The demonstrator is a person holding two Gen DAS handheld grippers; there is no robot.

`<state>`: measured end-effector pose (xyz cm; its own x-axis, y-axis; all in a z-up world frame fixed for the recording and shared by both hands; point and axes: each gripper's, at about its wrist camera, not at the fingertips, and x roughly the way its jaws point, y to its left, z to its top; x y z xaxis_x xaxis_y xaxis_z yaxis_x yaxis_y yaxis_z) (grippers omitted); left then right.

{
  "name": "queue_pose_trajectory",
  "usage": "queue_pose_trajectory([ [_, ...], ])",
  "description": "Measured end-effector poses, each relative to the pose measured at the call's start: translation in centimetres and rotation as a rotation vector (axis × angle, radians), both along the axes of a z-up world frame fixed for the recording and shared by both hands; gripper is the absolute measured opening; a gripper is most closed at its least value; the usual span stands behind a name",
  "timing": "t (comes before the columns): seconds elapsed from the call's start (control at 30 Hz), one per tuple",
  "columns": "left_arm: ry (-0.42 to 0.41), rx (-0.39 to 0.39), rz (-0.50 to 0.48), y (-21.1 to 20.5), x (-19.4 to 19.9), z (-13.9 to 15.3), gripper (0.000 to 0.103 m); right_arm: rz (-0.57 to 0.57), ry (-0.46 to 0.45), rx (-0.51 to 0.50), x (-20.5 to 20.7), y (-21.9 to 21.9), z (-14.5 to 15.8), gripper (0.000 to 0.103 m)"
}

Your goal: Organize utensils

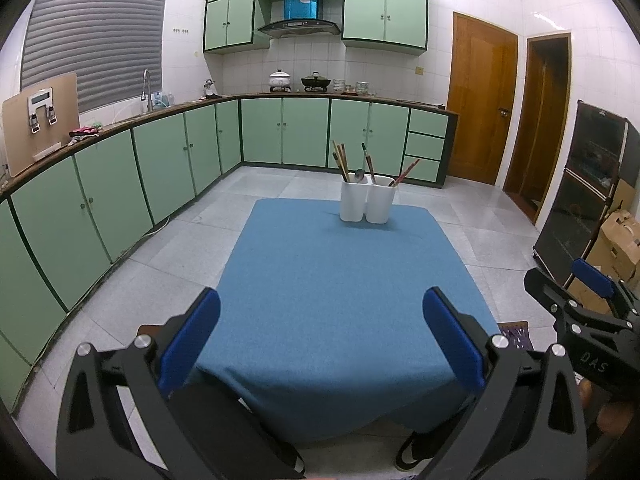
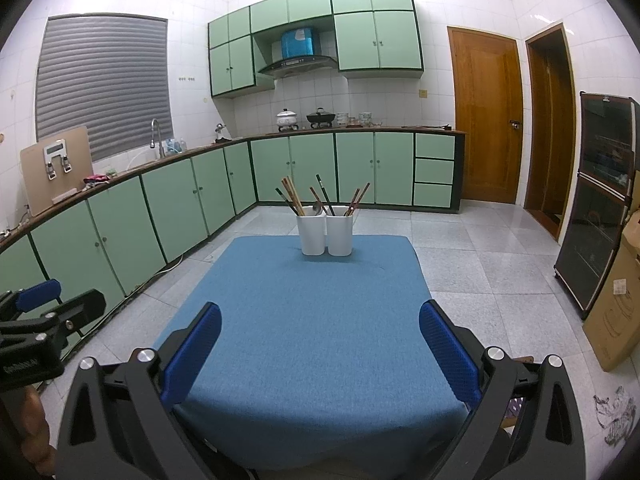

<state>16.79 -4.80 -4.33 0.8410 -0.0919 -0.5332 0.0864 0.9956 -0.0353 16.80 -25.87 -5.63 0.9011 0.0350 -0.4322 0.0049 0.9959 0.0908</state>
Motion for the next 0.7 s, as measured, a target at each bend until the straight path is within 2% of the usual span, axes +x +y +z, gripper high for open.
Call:
queue_pose_trajectory([
  [0.7, 0.003, -0.005, -0.003, 0.41, 0.2, -0.11, 0.098, 0.0, 0.002, 0.003, -0.33, -0.15, -0.2, 0.097],
])
